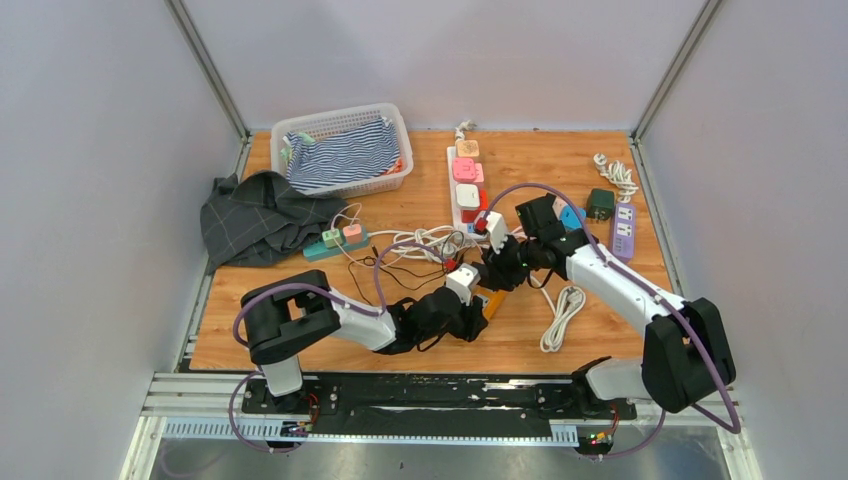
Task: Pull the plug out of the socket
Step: Remove the plug from the socket.
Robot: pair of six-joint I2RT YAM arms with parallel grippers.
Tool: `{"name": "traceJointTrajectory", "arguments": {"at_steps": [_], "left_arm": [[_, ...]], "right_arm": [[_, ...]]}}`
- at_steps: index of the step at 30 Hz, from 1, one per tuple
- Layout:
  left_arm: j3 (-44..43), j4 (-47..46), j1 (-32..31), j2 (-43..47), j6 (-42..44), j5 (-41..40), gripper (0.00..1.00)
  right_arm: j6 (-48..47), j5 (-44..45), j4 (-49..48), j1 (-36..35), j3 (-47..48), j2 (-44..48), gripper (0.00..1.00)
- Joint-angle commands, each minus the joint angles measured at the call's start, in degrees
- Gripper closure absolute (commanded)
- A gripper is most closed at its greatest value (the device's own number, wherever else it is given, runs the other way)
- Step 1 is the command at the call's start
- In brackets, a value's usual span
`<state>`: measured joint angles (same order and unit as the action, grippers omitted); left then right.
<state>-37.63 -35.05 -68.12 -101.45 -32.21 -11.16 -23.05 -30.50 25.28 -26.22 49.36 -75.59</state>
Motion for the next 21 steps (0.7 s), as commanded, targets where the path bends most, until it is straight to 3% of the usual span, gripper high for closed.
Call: {"name": "traceJointTrajectory", "arguments": {"at_steps": [1, 3, 5, 6, 10, 12, 14, 16, 19, 20, 21], "left_arm": [[0.7, 9.6, -0.4, -4.2, 2.5, 3.5, 1.00], [0.9, 9.6, -0.5, -3.8, 2.6, 3.3, 1.00], [1.1, 9.6, -0.5, -3.7, 2.5, 3.3, 1.00], [1.0, 9.6, -0.5, -3.7, 2.4, 3.3, 1.00], [0.9, 9.6, -0.5, -4.1, 2.5, 3.5, 1.00], [0.5, 9.6, -0.5, -4.3, 2.5, 4.0, 1.00], [0.4, 9.6, -0.5, -4.2, 2.5, 4.4, 1.00], [0.7, 9.6, -0.5, -3.9, 2.5, 4.3, 1.00], [1.1, 9.6, -0.6, -3.3, 2.3, 4.0, 1.00], [1.2, 9.6, -0.6, -3.2, 2.3, 4.0, 1.00], [1.1, 9.6, -0.6, -3.1, 2.3, 4.0, 1.00]], "right_arm": [[2.4, -28.5, 5.3, -4.3, 0.6, 0.3, 1.00], [5.2, -18.6, 2.5, -4.2, -0.1, 0.8, 1.00], [8.1, 2.6, -2.8, -3.4, -1.8, 1.5, 1.00], [8.6, 4.0, -3.3, -1.3, -1.7, 1.1, 1.00], [7.2, -29.8, 0.9, 1.2, -1.0, 0.7, 1.00], [4.1, -36.4, 4.4, -1.3, -0.3, 0.9, 1.00], [2.4, -34.3, 4.9, -2.7, 0.1, 0.9, 1.00], [4.7, -24.7, 2.5, -2.8, -0.3, 0.6, 1.00], [8.8, 7.8, -3.6, -2.5, -1.5, 1.1, 1.00], [9.0, 13.8, -4.5, -1.6, -1.6, 0.8, 1.00], [9.2, 12.3, -4.0, 0.1, -1.3, 0.2, 1.00]]}}
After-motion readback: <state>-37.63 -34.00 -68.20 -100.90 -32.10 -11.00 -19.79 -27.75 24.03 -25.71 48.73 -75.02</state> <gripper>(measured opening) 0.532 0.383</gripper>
